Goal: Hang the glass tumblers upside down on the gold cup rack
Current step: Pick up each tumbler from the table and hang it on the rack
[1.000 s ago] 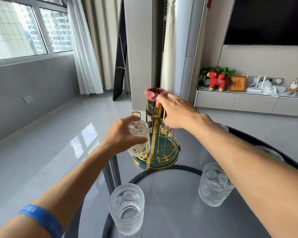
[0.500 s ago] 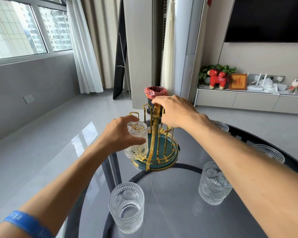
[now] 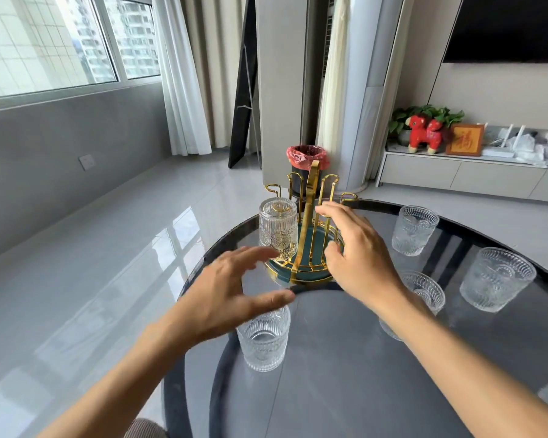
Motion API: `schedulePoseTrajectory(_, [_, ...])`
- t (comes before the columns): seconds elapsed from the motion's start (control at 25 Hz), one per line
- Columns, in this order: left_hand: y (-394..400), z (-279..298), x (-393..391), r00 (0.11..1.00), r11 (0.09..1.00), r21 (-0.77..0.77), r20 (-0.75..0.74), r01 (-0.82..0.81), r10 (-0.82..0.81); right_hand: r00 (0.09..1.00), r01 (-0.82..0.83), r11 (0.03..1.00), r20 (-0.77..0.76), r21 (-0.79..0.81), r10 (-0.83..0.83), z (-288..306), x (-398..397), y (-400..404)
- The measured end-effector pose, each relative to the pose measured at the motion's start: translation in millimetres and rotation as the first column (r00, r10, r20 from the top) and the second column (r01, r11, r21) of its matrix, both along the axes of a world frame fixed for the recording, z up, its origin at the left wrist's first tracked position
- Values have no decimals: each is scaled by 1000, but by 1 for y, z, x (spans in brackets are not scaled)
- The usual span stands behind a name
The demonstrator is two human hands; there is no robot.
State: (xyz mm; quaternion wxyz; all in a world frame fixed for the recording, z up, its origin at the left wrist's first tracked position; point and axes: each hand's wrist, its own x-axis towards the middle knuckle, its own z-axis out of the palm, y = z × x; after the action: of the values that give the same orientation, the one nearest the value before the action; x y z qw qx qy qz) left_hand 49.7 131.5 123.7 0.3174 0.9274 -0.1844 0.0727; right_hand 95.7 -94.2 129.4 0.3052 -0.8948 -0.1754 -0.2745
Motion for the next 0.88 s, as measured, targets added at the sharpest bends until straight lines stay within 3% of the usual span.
schedulePoseTrajectory(0.08, [0,-17,-23,980,968,210,-166,140,-106,993,12,993,-117,114,2,-27,-34,2])
schedulePoseTrajectory(0.12, [-3,-22,-28,977,958,245,-185,151,-106,975,43,984,-221,175,-3,-37,-48,4])
schedulePoseTrajectory(0.24, [-15,-20,-33,999,984,177,-39,17,-10,814,239,912,-582,334,0,-50,-81,12])
schedulePoseTrajectory(0.32, [-23,-14,-38,995,999,35,98,-20,17,554,422,756,-802,501,222,-46,-98,20])
schedulePoseTrajectory(0.36, [-27,-11,-39,985,999,-43,170,-20,27,427,517,615,-802,595,417,-41,-104,23])
schedulePoseTrajectory(0.4, [-33,-9,-39,969,996,-90,245,-16,37,370,607,427,-714,670,594,-34,-107,25])
schedulePoseTrajectory(0.48, [-50,-5,-40,929,994,-107,368,-9,48,426,654,125,-500,746,755,-19,-103,27])
schedulePoseTrajectory(0.6, [-76,1,-35,883,993,-113,468,26,31,536,570,-10,-363,822,762,6,-89,27])
schedulePoseTrajectory(0.72, [-75,12,-17,866,976,-98,485,195,-125,595,498,42,-376,866,710,21,-68,18])
schedulePoseTrajectory(0.8, [-66,29,5,862,945,-115,454,306,-224,708,442,138,-438,887,554,25,-52,5])
schedulePoseTrajectory(0.88, [-61,52,38,913,956,-210,392,205,-110,857,328,277,-408,903,314,29,-33,-6])
